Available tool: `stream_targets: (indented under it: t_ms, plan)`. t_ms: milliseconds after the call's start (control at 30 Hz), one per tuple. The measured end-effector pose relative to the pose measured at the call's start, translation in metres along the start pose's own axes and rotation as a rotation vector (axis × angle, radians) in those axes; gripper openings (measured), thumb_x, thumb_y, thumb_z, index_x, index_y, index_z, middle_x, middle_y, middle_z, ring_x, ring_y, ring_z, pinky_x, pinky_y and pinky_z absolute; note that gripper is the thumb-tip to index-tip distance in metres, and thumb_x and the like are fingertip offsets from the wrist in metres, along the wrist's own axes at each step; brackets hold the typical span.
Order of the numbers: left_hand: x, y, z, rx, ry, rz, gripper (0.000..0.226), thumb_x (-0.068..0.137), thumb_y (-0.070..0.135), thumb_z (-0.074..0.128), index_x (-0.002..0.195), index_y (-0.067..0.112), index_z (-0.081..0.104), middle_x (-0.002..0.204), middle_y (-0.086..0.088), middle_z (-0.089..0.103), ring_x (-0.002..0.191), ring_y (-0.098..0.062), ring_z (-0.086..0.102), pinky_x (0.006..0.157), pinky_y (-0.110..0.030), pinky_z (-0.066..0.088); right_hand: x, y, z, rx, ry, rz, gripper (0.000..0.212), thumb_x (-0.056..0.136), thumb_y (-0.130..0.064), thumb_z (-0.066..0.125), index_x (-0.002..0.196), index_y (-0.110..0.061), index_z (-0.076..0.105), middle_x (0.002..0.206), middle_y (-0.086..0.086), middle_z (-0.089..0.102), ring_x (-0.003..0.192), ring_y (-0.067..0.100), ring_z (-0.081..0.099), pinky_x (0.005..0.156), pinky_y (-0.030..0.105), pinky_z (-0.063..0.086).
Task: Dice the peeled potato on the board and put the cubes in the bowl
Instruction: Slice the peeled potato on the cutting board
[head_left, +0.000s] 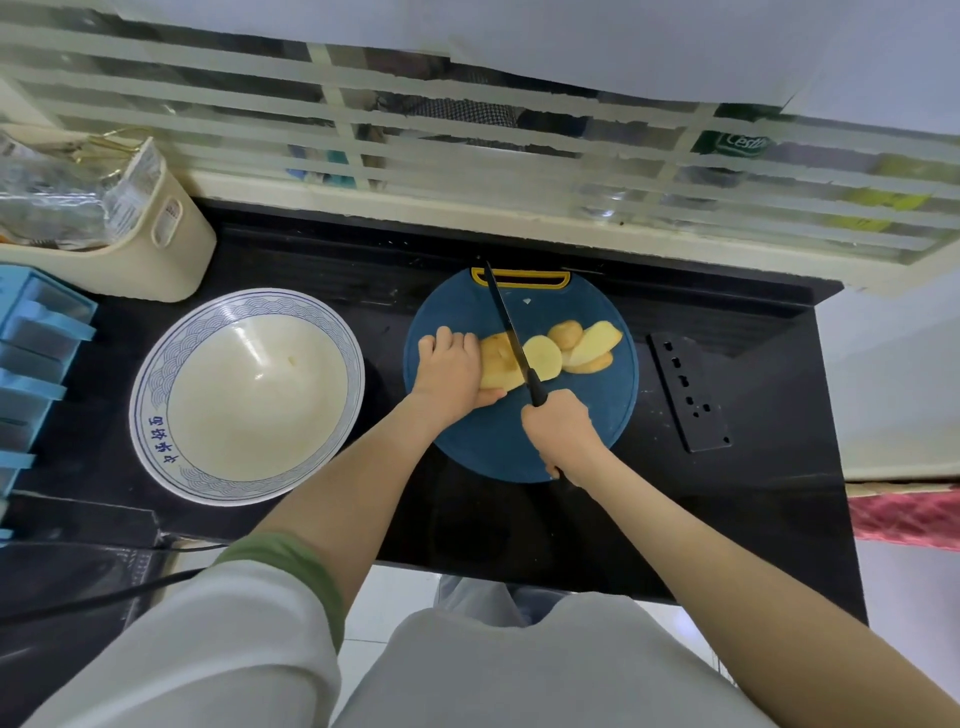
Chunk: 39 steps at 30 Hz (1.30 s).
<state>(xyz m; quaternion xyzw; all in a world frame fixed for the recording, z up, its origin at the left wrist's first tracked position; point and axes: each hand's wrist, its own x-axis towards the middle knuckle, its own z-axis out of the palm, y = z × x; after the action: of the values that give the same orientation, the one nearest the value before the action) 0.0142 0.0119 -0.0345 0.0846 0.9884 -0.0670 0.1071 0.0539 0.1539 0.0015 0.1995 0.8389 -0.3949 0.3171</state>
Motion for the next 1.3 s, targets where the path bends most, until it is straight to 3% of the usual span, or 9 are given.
stream_targets:
  t_ms: [533, 667, 767, 900, 1033, 1300]
  plan:
    - [0.004, -0.003, 0.008, -0.094, 0.021, 0.001, 0.076, 0.077, 0.073, 0.051, 0.119, 0.009, 0.046, 0.116, -0.005, 0.054, 0.107, -0.024, 0.042, 0.089, -0.037, 0.028, 0.026, 0.023, 0.017, -0.036, 0.018, 0.061, 0.031, 0.095, -0.014, 0.048, 0.068, -0.011, 0.035, 0.071, 0.002, 0.04, 0.059, 0.013, 0.038, 0.052, 0.026, 0.033]
    - [0.005, -0.009, 0.008, -0.109, 0.015, 0.036, 0.078, 0.077, 0.074, 0.049, 0.121, 0.009, 0.046, 0.118, -0.005, 0.055, 0.108, -0.024, 0.041, 0.093, -0.038, 0.027, 0.023, 0.019, 0.012, 0.157, -0.024, 0.079, 0.025, 0.092, -0.011, 0.045, 0.07, -0.013, 0.034, 0.067, 0.002, 0.036, 0.054, 0.015, 0.035, 0.044, 0.024, 0.03]
    - [0.003, -0.014, 0.004, -0.241, -0.022, 0.04, 0.085, 0.076, 0.073, 0.052, 0.132, 0.01, 0.039, 0.127, -0.006, 0.051, 0.115, -0.025, 0.038, 0.098, -0.039, 0.022, 0.015, 0.012, 0.007, 0.285, 0.016, 0.071, 0.027, 0.089, -0.008, 0.043, 0.068, -0.016, 0.03, 0.062, 0.001, 0.029, 0.05, 0.015, 0.028, 0.044, 0.025, 0.024]
    - [-0.008, -0.019, 0.003, -0.475, -0.045, -0.026, 0.094, 0.07, 0.073, 0.061, 0.14, 0.018, 0.029, 0.129, -0.004, 0.047, 0.122, -0.023, 0.035, 0.102, -0.04, 0.017, 0.001, 0.0, -0.003, 0.248, 0.019, -0.004, 0.026, 0.089, -0.008, 0.043, 0.066, -0.015, 0.032, 0.059, 0.002, 0.03, 0.048, 0.015, 0.028, 0.044, 0.026, 0.024]
    - [-0.01, -0.023, 0.013, -0.319, -0.032, -0.042, 0.078, 0.077, 0.078, 0.045, 0.128, 0.019, 0.046, 0.124, 0.001, 0.054, 0.114, -0.021, 0.04, 0.093, -0.041, 0.023, -0.008, -0.002, -0.004, 0.193, 0.004, -0.041, 0.027, 0.088, -0.008, 0.043, 0.066, -0.016, 0.031, 0.06, 0.002, 0.03, 0.049, 0.014, 0.027, 0.046, 0.026, 0.022]
    - [-0.006, -0.022, 0.016, -0.062, -0.007, 0.031, 0.074, 0.084, 0.075, 0.036, 0.118, 0.011, 0.048, 0.119, -0.004, 0.055, 0.109, -0.023, 0.043, 0.093, -0.039, 0.028, -0.011, -0.001, -0.001, 0.154, 0.017, -0.044, 0.028, 0.091, -0.008, 0.045, 0.066, -0.013, 0.034, 0.061, 0.001, 0.032, 0.052, 0.013, 0.028, 0.049, 0.029, 0.025]
